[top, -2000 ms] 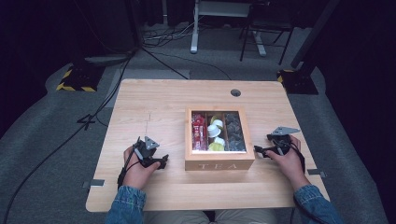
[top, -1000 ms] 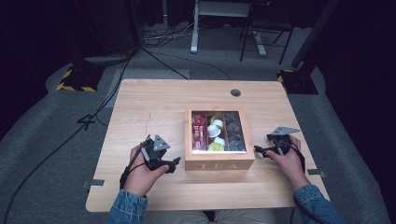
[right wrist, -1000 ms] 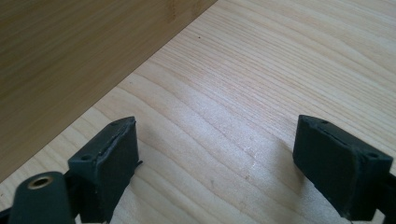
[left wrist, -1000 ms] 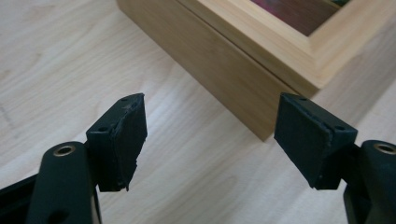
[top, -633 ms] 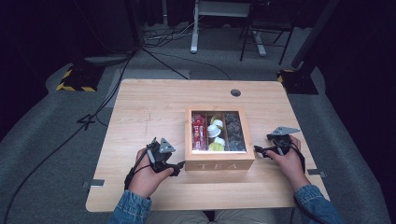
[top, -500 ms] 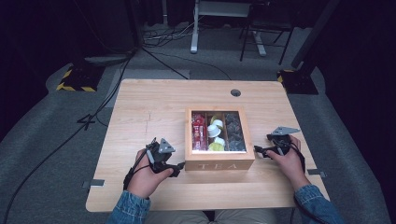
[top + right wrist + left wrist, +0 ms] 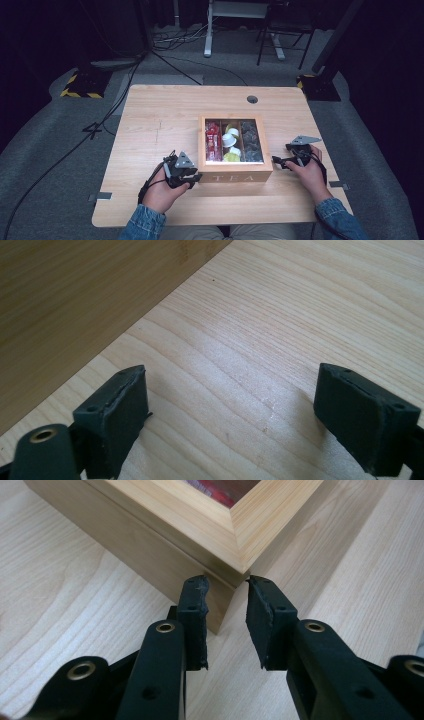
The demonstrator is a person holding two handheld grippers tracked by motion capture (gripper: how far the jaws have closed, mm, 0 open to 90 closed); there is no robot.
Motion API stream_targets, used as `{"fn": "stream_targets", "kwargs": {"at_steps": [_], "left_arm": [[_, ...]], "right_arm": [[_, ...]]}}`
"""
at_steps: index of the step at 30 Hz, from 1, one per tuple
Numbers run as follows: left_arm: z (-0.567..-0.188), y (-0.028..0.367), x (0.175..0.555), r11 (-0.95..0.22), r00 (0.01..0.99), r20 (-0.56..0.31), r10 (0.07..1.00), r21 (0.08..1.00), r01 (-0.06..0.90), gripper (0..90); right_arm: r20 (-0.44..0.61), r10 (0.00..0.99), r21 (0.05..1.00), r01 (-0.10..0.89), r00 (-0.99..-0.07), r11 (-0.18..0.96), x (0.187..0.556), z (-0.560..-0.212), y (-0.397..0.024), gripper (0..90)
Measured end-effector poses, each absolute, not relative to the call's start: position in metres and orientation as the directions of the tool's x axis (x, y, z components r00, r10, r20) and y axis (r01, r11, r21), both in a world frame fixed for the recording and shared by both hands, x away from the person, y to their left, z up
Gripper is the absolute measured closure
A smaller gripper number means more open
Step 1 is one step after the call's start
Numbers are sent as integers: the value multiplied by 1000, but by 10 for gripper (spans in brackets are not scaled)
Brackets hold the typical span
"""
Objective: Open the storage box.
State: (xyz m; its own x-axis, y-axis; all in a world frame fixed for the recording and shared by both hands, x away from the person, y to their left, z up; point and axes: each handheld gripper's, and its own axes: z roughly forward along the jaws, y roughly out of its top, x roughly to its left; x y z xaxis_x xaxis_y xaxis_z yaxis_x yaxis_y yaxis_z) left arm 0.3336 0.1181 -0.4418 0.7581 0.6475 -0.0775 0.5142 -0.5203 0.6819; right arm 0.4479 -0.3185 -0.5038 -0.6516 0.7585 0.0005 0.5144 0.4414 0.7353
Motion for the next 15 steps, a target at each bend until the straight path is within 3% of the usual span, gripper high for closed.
{"fn": "stream_targets", "kwargs": {"at_steps": [5,10,15], "left_arm": [[-440,117,333,-522,755,-73,652,679,516,698],[-435,117,330,-518,757,-53,652,698,495,754],[-435,116,331,-529,761,-41,648,694,488,747]], "right_arm": [[-2,756,735,512,-654,445,448,-504,-318,142],[2,739,742,496,-674,451,445,-503,-319,210],[61,705,711,526,-707,466,436,-496,-318,232]]}}
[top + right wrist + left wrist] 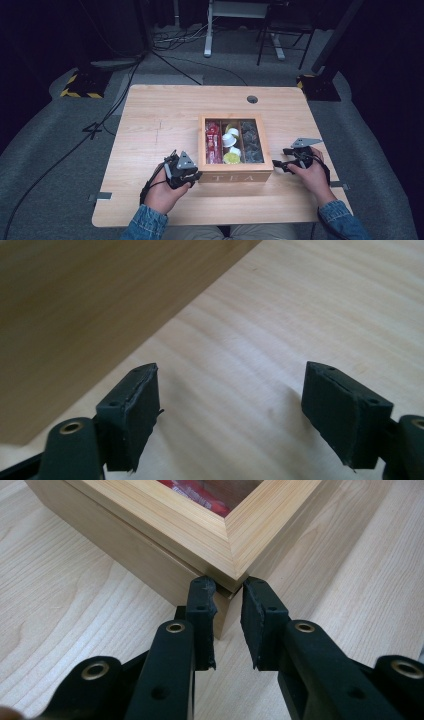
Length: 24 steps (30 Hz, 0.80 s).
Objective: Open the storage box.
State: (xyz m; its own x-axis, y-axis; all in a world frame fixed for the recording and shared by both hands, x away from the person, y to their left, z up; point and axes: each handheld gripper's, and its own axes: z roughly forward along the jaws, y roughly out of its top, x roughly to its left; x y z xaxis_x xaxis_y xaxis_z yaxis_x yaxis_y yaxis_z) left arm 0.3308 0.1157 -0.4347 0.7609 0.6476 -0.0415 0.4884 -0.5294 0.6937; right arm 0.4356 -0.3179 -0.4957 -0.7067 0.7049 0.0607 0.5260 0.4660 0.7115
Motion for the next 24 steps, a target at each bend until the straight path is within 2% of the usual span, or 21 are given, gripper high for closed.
{"fn": "stream_targets", "kwargs": {"at_steps": [3,7,11,17,21,24], "left_arm": [[-434,115,332,-528,762,-45,646,693,490,745],[-433,112,333,-535,762,-25,647,698,476,705],[-433,112,335,-517,761,-40,647,711,477,679],[-431,110,338,-507,757,-48,651,715,482,653],[-430,109,339,-499,756,-52,652,721,480,631],[-430,108,340,-493,751,-55,658,722,486,621]], "right_arm": [[118,677,703,542,-726,460,427,-484,-317,260],[107,652,718,512,-751,472,416,-466,-316,259],[92,620,730,477,-779,490,405,-445,-318,259],[129,563,756,449,-816,477,390,-424,-314,158],[134,507,755,419,-851,504,383,-421,-304,158],[122,511,771,405,-851,492,380,-423,-295,156]]}}
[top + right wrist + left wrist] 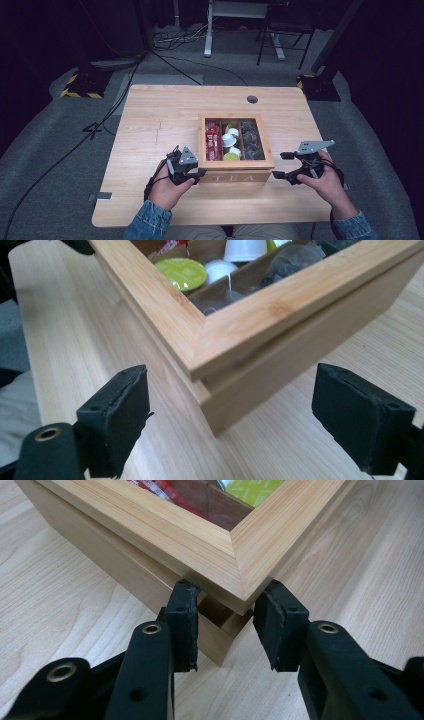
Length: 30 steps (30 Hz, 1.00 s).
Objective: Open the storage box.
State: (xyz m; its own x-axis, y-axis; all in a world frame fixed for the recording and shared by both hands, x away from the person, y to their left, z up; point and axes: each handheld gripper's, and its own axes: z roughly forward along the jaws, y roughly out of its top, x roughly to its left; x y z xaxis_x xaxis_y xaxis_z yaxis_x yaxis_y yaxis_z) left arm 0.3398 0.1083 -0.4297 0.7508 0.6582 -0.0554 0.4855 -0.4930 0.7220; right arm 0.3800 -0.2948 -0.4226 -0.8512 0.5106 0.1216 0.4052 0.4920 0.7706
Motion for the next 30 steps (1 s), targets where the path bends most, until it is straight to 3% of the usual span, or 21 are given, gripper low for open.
{"fn": "stream_targets", "kwargs": {"at_steps": [10,24,30], "left_arm": [[-432,106,340,-477,741,-58,669,732,487,557],[-437,101,340,-432,715,-56,697,763,481,448],[-438,99,338,-422,704,-25,710,784,454,451]], "right_arm": [[91,574,809,396,-814,434,382,-444,-274,179],[41,556,832,337,-830,442,382,-446,-270,199],[26,555,843,317,-831,434,380,-444,-268,232]]}}
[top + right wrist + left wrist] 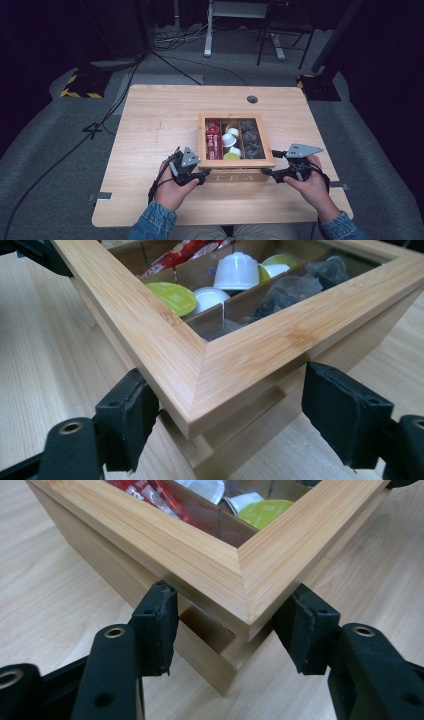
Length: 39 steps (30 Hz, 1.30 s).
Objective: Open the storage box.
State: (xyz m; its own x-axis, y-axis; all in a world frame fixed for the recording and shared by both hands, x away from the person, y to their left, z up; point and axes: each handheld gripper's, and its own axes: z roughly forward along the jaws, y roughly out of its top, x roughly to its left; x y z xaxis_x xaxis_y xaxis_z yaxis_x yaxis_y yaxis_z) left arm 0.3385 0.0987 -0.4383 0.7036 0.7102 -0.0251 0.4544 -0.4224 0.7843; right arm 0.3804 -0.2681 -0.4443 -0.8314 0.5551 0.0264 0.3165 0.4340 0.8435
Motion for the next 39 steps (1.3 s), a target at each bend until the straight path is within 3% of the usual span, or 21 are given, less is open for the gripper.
{"fn": "stream_targets", "kwargs": {"at_steps": [13,30,39], "left_arm": [[-438,98,339,-379,690,-39,723,812,443,445],[-420,109,345,-324,660,-49,750,842,430,392],[-412,124,354,-373,656,12,755,830,414,372]], "right_arm": [[12,561,853,302,-828,426,380,-439,-268,225],[-81,573,881,211,-816,424,377,-414,-269,229],[-111,580,894,173,-807,413,383,-394,-268,230]]}}
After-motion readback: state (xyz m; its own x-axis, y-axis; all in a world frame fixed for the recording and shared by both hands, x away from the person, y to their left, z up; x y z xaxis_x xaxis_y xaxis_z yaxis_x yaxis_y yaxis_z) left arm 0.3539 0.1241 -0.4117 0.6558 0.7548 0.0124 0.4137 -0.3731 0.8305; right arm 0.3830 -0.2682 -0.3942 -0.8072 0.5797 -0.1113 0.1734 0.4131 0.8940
